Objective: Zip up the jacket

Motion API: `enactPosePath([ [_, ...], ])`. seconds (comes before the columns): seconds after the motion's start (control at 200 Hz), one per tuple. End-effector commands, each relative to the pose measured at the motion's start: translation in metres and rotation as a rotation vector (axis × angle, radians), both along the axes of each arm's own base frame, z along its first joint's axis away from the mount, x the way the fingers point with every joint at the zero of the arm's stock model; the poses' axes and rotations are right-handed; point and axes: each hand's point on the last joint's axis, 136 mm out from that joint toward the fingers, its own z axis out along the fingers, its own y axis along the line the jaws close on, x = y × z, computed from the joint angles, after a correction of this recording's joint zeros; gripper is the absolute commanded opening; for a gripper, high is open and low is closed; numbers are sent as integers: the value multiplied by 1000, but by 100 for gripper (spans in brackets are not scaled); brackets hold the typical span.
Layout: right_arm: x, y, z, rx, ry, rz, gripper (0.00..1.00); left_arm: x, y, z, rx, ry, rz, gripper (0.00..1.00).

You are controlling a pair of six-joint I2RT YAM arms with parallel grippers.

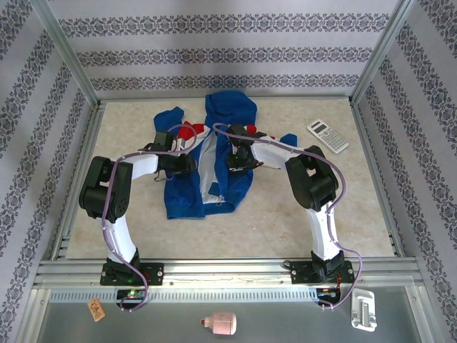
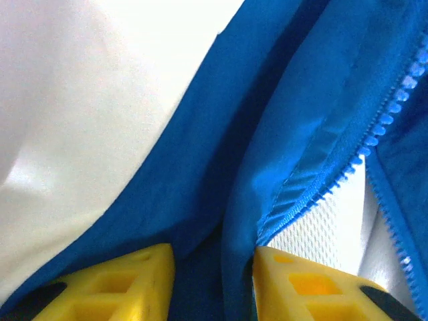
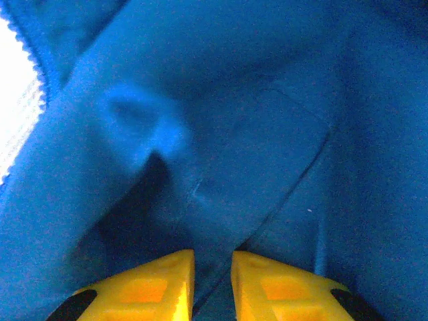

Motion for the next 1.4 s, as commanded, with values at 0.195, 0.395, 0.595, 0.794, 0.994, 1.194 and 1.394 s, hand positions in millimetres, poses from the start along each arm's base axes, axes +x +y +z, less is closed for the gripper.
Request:
enactPosePath([
  [0.195,20,-31,-10,-167,-2,37,24,-64,35,-42,82,207,117,35],
  [0.395,15,-19,11,-169,-54,71,25,-61,33,-20,80,176,92,35],
  [0.595,-3,-1,50,-166,-123,119,27,-58,34,22,88,104,68,39],
  [0.794,-32,22,73,-100,-136,145,28,-78,36,46,91,80,47,41],
  [0.994,-61,42,76,-2,-103,141,28,-118,36,50,63,104,39,41],
  [1.194,-87,67,69,67,-58,163,28,-160,18,51,-14,135,17,41],
  [1.394,-112,96,62,178,-6,174,28,-191,-12,45,-100,149,2,41],
])
